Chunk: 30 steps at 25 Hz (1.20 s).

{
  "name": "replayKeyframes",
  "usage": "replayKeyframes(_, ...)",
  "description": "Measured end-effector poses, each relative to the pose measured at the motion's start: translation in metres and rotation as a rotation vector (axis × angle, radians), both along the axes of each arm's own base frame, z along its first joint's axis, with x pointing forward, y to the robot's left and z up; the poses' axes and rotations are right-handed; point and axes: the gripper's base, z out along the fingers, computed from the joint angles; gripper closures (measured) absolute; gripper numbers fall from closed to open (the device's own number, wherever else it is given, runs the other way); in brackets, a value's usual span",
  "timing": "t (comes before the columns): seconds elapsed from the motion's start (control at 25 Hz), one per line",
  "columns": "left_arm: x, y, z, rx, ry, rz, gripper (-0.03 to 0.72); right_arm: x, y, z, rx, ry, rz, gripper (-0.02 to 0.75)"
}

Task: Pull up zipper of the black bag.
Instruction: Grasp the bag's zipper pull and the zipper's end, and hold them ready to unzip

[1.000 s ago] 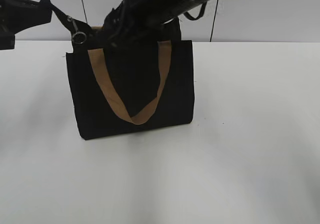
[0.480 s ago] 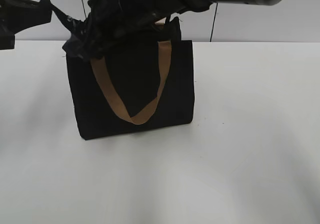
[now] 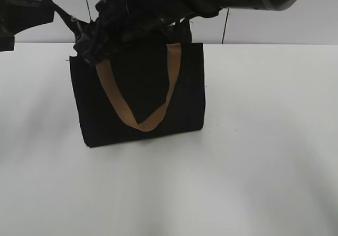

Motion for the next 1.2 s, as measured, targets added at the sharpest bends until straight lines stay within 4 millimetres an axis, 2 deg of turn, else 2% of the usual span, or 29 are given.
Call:
replayKeyframes(0.16, 0.0, 0.0, 0.0, 0.0, 0.0, 0.0, 0.664, 0.0, 0.0, 0.0, 0.002, 0.004, -0.003, 0.528)
replayKeyframes(0.44, 0.0, 0.0, 0.0, 0.0, 0.0, 0.0, 0.664, 0.0, 0.0, 0.0, 0.007, 0.011, -0.01, 0.748)
replayKeyframes(0.68, 0.0, 0.0, 0.0, 0.001, 0.0, 0.002, 0.664, -0.001, -0.001, 0.004, 0.017, 0.012, -0.016, 0.752)
replayKeyframes(0.96, 0.0, 0.0, 0.0, 0.002, 0.0, 0.003, 0.664, -0.01, -0.008, 0.032, 0.049, 0.005, 0.005, 0.752)
replayKeyframes(1.2, 0.0, 0.0, 0.0, 0.002, 0.0, 0.003, 0.664, -0.011, -0.016, 0.043, 0.061, 0.018, 0.009, 0.752)
